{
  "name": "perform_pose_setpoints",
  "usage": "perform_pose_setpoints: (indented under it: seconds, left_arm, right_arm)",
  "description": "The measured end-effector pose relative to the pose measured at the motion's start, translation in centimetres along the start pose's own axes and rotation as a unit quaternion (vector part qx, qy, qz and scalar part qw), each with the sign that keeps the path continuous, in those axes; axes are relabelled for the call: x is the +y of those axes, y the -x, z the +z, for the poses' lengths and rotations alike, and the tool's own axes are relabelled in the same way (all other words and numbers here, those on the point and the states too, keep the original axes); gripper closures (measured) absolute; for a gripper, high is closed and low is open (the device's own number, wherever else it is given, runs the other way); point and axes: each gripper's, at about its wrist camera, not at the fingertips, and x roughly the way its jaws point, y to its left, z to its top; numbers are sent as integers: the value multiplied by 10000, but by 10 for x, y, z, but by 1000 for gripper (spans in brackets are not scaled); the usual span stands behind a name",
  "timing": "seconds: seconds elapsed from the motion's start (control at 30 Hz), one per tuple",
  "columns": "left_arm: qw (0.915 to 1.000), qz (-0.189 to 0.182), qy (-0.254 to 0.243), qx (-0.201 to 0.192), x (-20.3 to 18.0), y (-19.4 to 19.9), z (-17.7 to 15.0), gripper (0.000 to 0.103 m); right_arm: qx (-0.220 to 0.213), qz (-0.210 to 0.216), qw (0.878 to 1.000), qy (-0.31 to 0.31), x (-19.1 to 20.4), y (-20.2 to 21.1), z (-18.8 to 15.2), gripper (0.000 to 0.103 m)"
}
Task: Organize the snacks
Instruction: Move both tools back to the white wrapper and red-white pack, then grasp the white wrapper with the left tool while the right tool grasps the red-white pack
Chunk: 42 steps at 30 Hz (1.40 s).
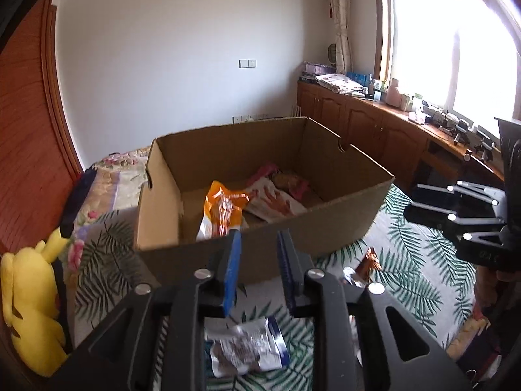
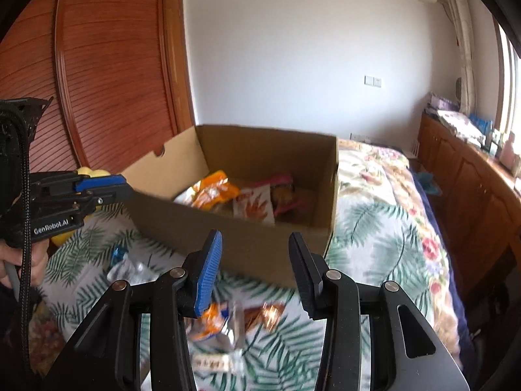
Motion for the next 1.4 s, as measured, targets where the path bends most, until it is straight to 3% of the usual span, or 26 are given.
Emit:
perform_pose_setpoints:
  seconds: [0.13, 0.77, 1.1, 1.4]
  left_arm:
    - [9999, 91, 6, 51, 3, 7, -19, 72]
    - [9963, 155, 365, 761, 22, -28, -102, 69]
    - [9955, 108, 499, 797, 22, -30, -110, 62]
    - [9952, 141, 522, 813, 20, -33, -110, 61]
  right_arm:
    - [158, 29, 9998, -69, 5, 3, -22, 60]
    - [1074, 437, 9932, 60, 42, -12, -109, 57]
    - [1142, 266, 9931, 28, 46, -7, -135, 40]
    - [1055, 226, 9939, -237, 44, -3, -147, 36]
